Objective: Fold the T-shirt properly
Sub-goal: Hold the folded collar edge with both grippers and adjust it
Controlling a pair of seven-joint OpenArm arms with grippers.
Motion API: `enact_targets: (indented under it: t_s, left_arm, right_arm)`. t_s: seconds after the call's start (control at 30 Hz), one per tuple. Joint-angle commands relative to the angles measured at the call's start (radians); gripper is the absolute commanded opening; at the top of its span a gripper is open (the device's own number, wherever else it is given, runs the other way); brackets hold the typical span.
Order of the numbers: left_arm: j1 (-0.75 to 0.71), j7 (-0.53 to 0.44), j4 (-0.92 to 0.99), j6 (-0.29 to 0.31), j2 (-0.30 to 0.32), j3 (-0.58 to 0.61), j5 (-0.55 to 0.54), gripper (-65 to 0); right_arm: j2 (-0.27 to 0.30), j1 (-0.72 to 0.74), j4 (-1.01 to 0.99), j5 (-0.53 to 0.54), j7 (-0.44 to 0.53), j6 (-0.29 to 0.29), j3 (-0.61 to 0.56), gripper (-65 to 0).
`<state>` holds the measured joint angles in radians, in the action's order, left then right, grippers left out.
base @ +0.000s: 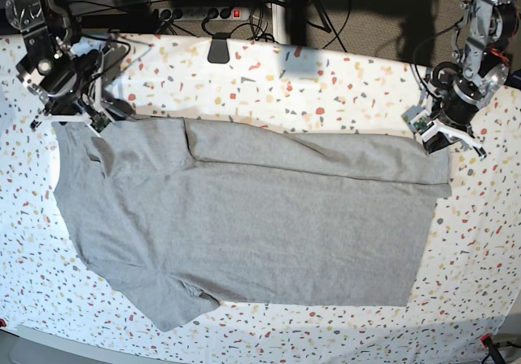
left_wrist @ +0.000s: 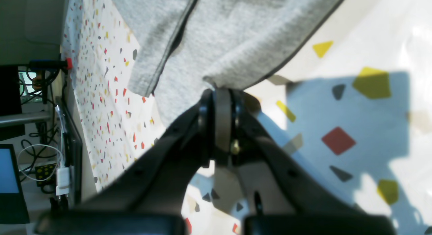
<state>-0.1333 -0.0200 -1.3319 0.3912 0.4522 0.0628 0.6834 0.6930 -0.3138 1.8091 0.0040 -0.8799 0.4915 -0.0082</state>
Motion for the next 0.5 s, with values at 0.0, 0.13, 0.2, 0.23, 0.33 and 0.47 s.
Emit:
enact_targets:
  t_s: [0.0,0.13,0.2,0.23,0.33,0.47]
  left_arm:
    - [-0.002,0.003,-0.005,0.000,0.013,-0.002,0.005,-65.0]
    - [-0.002,0.003,-0.005,0.000,0.013,-0.002,0.005,-65.0]
    - [-0.002,0.003,-0.005,0.000,0.013,-0.002,0.004,-65.0]
    - [-0.002,0.003,-0.005,0.000,0.013,-0.002,0.004,-65.0]
    - [-0.002,0.003,-0.005,0.000,0.013,-0.002,0.005,-65.0]
    - [-0.002,0.004,-0.005,0.000,0.013,-0.002,0.005,-65.0]
  right_arm:
    - [0.019,0.000,0.018,-0.005,0.007,-0.005,0.008,-41.9]
    - [0.018,-0.013,0.016,-0.027,0.014,-0.004,0.008,-41.9]
    - [0.019,-0.015,0.014,-0.080,0.054,-0.004,0.008,-41.9]
    - [0.019,-0.016,0.012,-0.101,0.075,-0.004,0.008,-41.9]
    - [0.019,-0.016,-0.005,-0.137,0.140,-0.004,0.008,-41.9]
    - [0.019,-0.016,-0.066,-0.140,0.208,-0.002,0.008,-41.9]
